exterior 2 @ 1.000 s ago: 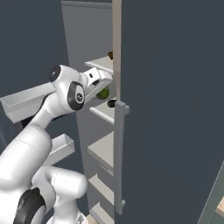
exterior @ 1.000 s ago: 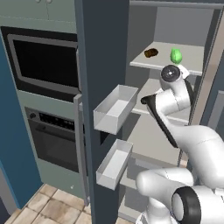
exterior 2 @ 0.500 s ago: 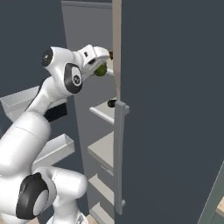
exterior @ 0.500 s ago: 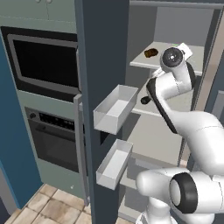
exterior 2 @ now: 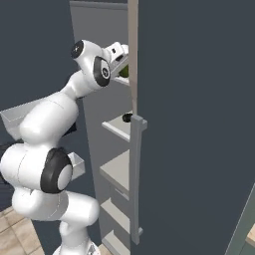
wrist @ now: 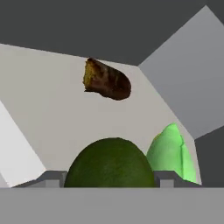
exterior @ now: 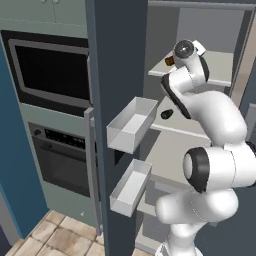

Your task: Take the eggplant and lime from the second highest rack and move them to the highest rack where the sweet potato and corn are located, to maximize freezer space. Close the freezer door after rearranging.

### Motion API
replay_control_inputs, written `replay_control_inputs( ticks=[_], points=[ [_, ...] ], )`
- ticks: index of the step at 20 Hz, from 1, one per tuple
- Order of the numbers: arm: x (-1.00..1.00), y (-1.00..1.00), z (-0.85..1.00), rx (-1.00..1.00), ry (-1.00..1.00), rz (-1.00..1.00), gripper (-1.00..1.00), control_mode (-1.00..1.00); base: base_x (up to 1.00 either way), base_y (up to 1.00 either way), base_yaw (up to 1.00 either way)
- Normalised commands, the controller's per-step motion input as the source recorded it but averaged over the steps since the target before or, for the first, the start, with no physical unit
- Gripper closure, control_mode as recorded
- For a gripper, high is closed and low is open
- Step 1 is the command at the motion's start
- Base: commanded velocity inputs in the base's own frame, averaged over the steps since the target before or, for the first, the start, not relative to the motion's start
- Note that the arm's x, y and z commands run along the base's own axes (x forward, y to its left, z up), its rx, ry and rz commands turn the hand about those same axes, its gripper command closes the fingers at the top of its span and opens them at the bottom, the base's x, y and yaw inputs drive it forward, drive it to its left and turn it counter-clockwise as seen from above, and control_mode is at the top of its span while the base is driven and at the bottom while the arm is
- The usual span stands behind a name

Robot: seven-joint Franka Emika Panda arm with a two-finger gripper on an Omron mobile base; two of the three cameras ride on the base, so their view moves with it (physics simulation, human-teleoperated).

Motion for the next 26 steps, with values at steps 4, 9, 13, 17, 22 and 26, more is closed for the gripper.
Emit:
replay_control_inputs(
  ticks=[4,9,13,17,22,26],
  points=[
    [0.83,-0.31,-0.08,0.00,0.01,0.00,1.00,-1.00,0.00,0.00,0.00],
    [0.64,-0.37,-0.34,0.00,0.00,0.00,1.00,-1.00,0.00,0.00,0.00],
    [0.67,-0.50,-0.41,0.03,0.00,0.00,1.00,-1.00,0.00,0.00,0.00],
    [0.53,-0.47,-0.45,0.07,0.00,0.00,-1.00,-1.00,0.00,0.00,0.00],
    [0.34,-0.46,-0.52,0.05,-0.11,0.00,-1.00,-1.00,0.00,0.00,0.00],
    [-0.07,-0.10,-0.36,0.00,-0.52,0.00,-1.00,-1.00,0.00,0.00,0.00]
  ],
)
